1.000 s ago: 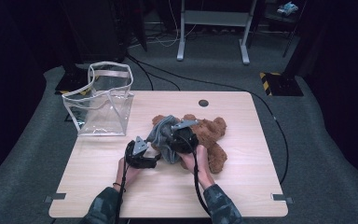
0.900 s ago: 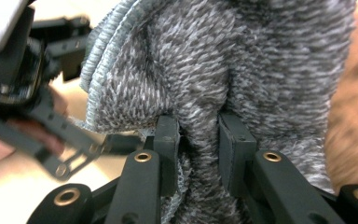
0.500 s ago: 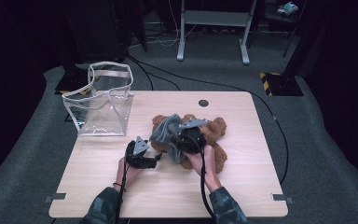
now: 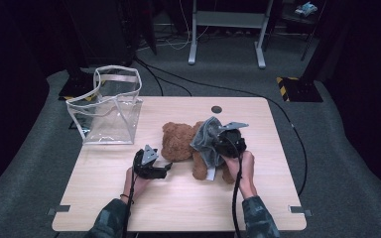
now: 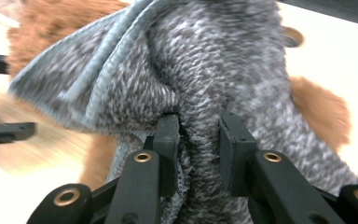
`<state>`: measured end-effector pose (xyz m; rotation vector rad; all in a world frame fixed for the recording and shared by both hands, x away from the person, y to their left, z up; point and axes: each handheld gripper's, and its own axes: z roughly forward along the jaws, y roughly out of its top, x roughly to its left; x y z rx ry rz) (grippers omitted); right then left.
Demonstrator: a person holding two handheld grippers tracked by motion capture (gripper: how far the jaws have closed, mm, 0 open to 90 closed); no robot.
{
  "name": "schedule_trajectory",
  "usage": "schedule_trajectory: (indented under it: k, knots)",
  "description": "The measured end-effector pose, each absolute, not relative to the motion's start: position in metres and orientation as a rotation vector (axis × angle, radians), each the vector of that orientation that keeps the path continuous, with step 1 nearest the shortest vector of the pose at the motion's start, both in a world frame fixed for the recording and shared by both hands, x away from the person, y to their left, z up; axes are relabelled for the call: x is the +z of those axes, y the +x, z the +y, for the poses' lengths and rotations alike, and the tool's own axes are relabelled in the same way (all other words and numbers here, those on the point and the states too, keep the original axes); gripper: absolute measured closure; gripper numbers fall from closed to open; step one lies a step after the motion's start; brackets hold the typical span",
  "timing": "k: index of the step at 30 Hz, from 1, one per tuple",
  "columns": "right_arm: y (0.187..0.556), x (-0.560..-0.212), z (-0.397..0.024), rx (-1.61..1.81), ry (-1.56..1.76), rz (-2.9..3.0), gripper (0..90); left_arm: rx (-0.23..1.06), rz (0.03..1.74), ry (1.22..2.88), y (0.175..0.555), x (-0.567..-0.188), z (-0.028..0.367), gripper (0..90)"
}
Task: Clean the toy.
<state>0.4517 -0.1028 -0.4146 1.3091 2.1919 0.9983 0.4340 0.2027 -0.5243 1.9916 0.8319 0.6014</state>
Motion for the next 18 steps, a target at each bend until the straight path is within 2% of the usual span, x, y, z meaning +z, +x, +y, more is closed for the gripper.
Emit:
schedule_trajectory:
  k: [8, 18]
  knots:
    - [0.448, -0.430, -0.149, 0.953, 1.415, 2.117, 71.8, 0.601, 0.833, 1.996, 0.434, -0.525, 0.202, 16.0]
    - [0.466, -0.467, -0.169, 0.842, 1.569, 2.111, 71.9, 0.601, 0.833, 2.000, 0.434, -0.524, 0.201, 16.1]
